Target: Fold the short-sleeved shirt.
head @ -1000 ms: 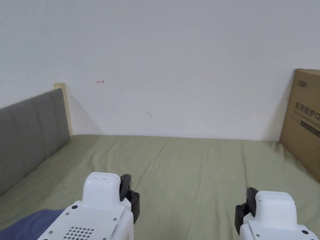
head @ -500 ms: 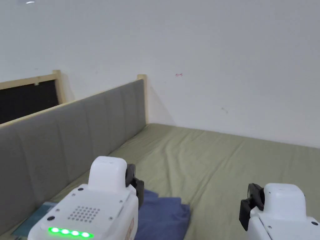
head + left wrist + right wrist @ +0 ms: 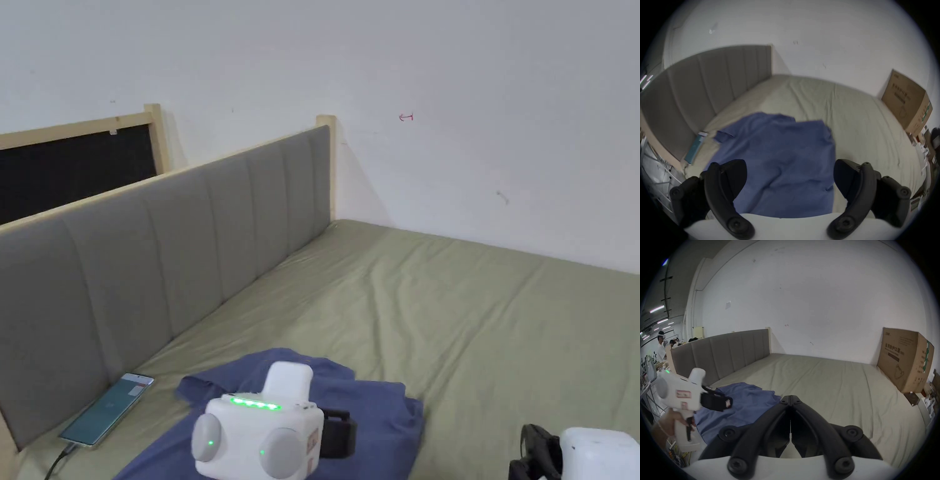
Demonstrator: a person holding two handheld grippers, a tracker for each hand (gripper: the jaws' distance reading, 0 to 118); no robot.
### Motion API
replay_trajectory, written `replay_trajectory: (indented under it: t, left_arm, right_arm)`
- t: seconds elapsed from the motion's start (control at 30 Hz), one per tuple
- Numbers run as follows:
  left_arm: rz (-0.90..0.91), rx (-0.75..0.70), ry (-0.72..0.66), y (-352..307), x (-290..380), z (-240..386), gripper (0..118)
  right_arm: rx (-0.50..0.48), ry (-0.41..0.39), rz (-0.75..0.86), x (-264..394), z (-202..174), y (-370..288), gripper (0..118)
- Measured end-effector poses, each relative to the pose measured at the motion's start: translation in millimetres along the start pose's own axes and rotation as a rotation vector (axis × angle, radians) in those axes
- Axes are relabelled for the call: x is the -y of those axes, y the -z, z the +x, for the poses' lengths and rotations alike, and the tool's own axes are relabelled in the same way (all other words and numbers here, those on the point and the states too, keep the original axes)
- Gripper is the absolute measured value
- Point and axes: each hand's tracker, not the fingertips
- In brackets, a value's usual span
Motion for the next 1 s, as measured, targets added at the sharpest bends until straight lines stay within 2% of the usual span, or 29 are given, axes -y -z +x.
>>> replay_trajectory:
  t: [0.1, 0.2, 0.27, 0.3, 0.33, 0.43, 0.53, 0.57, 0.67, 0.77, 0.83, 0.93, 1.0]
  left_arm:
    - [-0.123, 0.015, -0.024, 51.6, 8.2, 8.4, 113]
    - [-0.252, 0.015, -0.100, 104.1, 23.3, 6.8, 110]
    - [-0.364, 0.007, -0.093, 138.8, 42.8, 8.8, 113]
    - [-0.257, -0.009, -0.026, 126.6, 44.8, 14.8, 105]
    - [-0.277, -0.045, -0.020, 118.3, 35.2, 21.0, 89]
    - [-0.239, -0.032, -0.041, 98.5, 27.6, 18.7, 8]
    - [-0.261, -0.121, -0.115, 97.5, 24.0, 7.0, 5]
    - [-0.276, -0.021, -0.220, 100.1, 21.3, -4.5, 5]
    - [-0.287, -0.022, -0.330, 94.1, 12.9, -3.8, 5]
    - [-0.258, -0.004, -0.276, 77.4, -6.8, 11.0, 5]
    - [-0.222, 0.148, -0.267, 61.9, -21.0, 30.7, 5]
    - [-0.201, 0.299, -0.312, 46.0, -37.8, 68.0, 5]
    - [-0.179, 0.358, -0.257, 35.9, -52.1, 107.7, 5]
  right_arm:
    - [0.021, 0.032, -0.046, 7.0, 12.2, 10.2, 0]
    - [0.053, 0.025, -0.075, 15.1, 21.0, 17.7, 0]
    - [0.081, 0.021, -0.098, 19.7, 26.0, 22.8, 0]
    - [0.095, 0.029, -0.116, 21.2, 28.8, 24.9, 0]
    - [0.092, 0.039, -0.125, 22.7, 32.5, 24.3, 0]
    - [0.091, 0.087, -0.125, 26.3, 39.2, 23.5, 0]
    - [0.093, 0.099, -0.137, 28.0, 41.2, 20.6, 0]
    - [0.092, 0.103, -0.134, 28.6, 42.3, 17.0, 0]
    - [0.093, 0.108, -0.121, 28.7, 47.2, 9.1, 0]
    - [0.120, 0.110, -0.113, 25.6, 55.8, 4.1, 0]
    - [0.139, 0.118, -0.092, 20.8, 63.7, -3.1, 0]
    - [0.185, 0.113, -0.059, 12.2, 78.4, -15.2, 0]
    - [0.228, 0.122, -0.026, 5.8, 92.2, -27.0, 0]
